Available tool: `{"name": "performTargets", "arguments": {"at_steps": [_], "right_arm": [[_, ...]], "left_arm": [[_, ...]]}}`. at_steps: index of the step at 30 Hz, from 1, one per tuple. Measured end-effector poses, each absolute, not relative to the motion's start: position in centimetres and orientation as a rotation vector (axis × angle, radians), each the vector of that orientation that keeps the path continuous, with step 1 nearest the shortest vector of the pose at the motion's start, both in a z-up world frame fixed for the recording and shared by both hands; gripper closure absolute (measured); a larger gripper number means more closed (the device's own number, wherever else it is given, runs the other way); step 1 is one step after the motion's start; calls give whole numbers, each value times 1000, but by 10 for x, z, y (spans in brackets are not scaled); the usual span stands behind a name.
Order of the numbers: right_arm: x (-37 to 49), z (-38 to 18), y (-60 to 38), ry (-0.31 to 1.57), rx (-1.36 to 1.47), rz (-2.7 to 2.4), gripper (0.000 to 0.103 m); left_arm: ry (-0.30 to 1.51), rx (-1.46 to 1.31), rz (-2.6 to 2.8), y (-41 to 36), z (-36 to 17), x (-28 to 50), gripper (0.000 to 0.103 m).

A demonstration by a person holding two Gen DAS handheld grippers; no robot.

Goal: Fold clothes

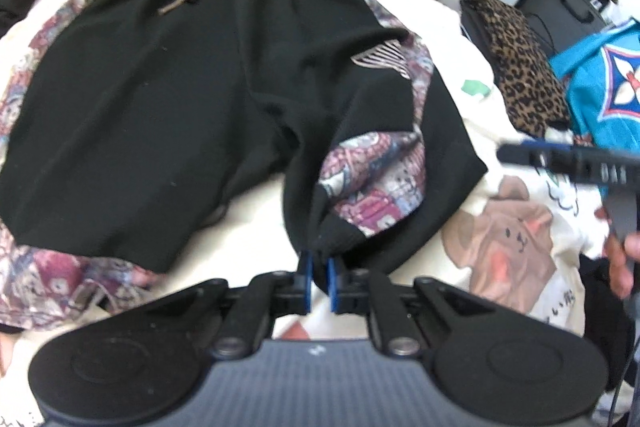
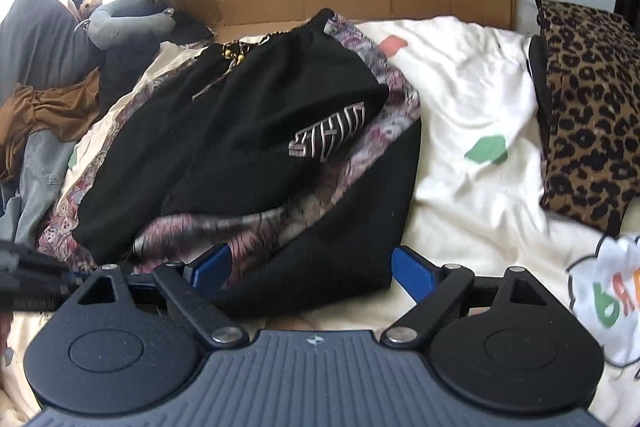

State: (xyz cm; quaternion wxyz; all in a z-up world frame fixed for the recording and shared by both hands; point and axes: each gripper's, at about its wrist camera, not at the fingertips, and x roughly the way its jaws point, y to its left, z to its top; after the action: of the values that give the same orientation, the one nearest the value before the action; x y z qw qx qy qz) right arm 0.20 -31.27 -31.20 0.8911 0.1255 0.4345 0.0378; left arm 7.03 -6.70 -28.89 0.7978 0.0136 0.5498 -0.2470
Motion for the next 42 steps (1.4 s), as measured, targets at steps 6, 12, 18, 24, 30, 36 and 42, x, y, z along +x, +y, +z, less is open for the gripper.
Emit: {"name": "performTargets", "arguments": {"at_steps": [6,12,18,24,30,36,42], "right_arm": [[37,-324,-309,945,199,104,12],[49,-344,-301,984,133,125,13],[26,-363,-289,1019,60,163,20],[17,-369,-268,1012,-47,223,24],[27,-371,-259,1007,-66,228,32],[28,-368,-263,1019,-62,219,53],[27,-365,-276,1016,1,173,79]], "left_arm": [[1199,63,-591,-77,-297,62,94],[1188,85,-580,-73,-298,61,94],[1208,4,-504,-64,-306,71,94],[1205,17,-508,-67,-306,68,94],[1196,36,-519,-67,-303,65,94],[1191,49,-527,-67,-300,64,94],[1191,80,-530,-72,-298,64,94]]}}
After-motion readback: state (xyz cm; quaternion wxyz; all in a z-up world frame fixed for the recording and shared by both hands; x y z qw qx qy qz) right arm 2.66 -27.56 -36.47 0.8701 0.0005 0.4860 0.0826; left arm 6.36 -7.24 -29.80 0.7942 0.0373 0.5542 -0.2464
